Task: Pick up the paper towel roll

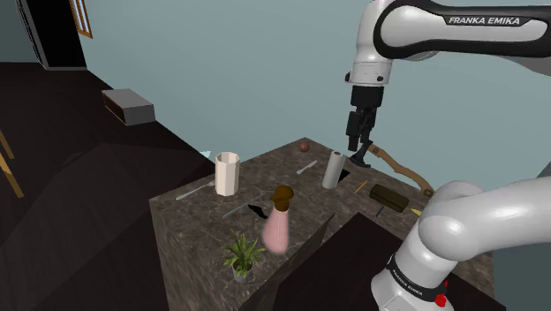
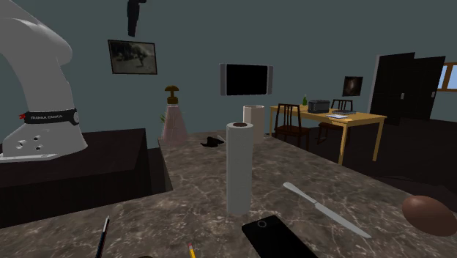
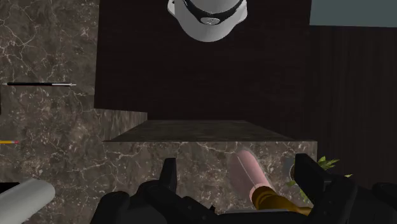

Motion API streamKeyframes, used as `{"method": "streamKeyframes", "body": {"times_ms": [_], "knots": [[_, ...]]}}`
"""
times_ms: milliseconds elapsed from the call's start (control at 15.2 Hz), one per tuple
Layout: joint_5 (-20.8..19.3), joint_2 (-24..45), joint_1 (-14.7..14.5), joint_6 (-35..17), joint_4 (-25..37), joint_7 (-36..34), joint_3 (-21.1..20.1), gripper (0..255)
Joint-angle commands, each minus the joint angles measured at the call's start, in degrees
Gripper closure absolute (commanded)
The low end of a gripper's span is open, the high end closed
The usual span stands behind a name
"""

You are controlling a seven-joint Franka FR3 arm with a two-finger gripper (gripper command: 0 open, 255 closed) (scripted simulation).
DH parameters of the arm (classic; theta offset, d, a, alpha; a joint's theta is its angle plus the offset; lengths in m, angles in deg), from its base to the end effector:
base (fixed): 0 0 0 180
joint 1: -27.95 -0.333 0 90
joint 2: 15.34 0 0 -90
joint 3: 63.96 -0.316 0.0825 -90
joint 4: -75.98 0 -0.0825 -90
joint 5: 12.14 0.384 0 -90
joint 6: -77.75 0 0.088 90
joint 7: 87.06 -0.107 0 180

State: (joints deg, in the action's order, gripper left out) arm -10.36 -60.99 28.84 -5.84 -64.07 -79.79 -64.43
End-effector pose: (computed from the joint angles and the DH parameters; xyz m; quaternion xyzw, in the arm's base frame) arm 0.2873 0.0020 0.5441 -0.9938 -0.0582 0.0931 0.0190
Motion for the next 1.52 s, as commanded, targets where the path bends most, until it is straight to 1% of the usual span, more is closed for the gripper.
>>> {"method": "streamKeyframes", "body": {"times_ms": [0, 396, 792, 1122, 1452], "knots": [[0.0, 0.0, 0.0, 0.0, 0.0, 0.0, 0.0, 0], [-5.0, 5.6, 2.5, -9.5, -2.4, 6.2, 5.5, 0], [-8.7, 13.9, 4.6, -19.2, -2.1, 12.0, 11.1, 0], [-10.0, 22.5, 5.9, -27.0, 0.4, 17.0, 15.5, 0], [-9.2, 32.2, 6.6, -33.8, 4.7, 22.4, 19.6, 0]]}}
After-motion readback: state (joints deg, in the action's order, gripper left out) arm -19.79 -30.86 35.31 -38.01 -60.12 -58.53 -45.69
